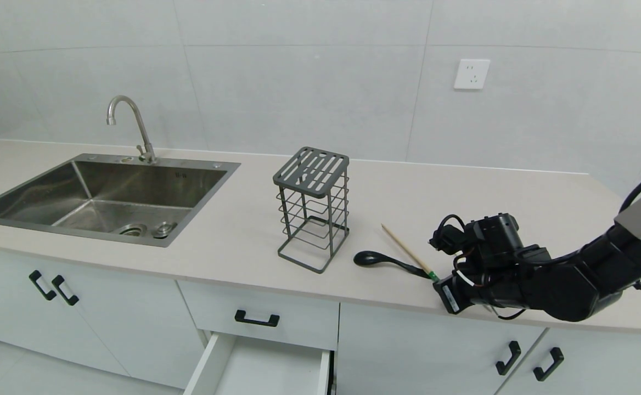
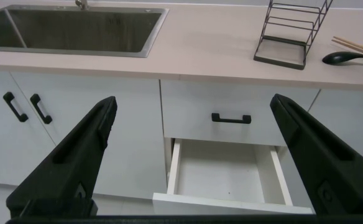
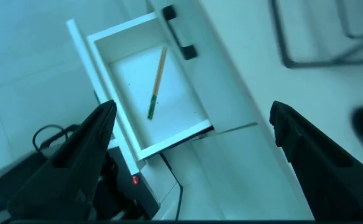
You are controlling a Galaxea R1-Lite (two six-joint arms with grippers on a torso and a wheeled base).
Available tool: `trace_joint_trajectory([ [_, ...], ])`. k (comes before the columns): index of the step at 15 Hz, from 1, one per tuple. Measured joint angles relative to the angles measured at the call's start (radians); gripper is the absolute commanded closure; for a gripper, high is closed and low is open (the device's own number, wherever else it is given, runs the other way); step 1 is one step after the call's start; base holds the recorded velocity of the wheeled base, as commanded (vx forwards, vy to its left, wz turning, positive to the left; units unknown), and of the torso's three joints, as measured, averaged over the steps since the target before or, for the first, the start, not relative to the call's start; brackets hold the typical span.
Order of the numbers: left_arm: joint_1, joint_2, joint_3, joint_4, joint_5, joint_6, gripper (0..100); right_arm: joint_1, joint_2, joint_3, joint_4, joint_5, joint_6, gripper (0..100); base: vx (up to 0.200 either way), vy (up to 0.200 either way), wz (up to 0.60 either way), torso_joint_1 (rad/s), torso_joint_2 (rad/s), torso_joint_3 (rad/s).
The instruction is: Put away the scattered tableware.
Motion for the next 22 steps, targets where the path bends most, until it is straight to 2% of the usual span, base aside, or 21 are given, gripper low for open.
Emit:
trace_joint_trajectory([
  [7, 0.0, 0.0, 0.0, 0.0, 0.0, 0.0, 0, -0.027, -0.122, 0.041, -0.011, 0.0, -0.004, 100, 0.0, 0.0, 0.0, 0.0, 0.0, 0.0],
  [10, 0.0, 0.0, 0.0, 0.0, 0.0, 0.0, 0, -0.017, -0.184, 0.063, -0.058, 0.002, -0.049, 100, 0.0, 0.0, 0.0, 0.0, 0.0, 0.0],
  [17, 0.0, 0.0, 0.0, 0.0, 0.0, 0.0, 0, 0.089, -0.379, 0.099, -0.075, 0.014, -0.057, 100, 0.0, 0.0, 0.0, 0.0, 0.0, 0.0],
  [20, 0.0, 0.0, 0.0, 0.0, 0.0, 0.0, 0, 0.107, -0.47, 0.137, -0.081, 0.015, -0.056, 100, 0.0, 0.0, 0.0, 0.0, 0.0, 0.0],
  [22, 0.0, 0.0, 0.0, 0.0, 0.0, 0.0, 0, 0.132, -0.515, 0.145, -0.081, 0.054, -0.07, 100, 0.0, 0.0, 0.0, 0.0, 0.0, 0.0],
])
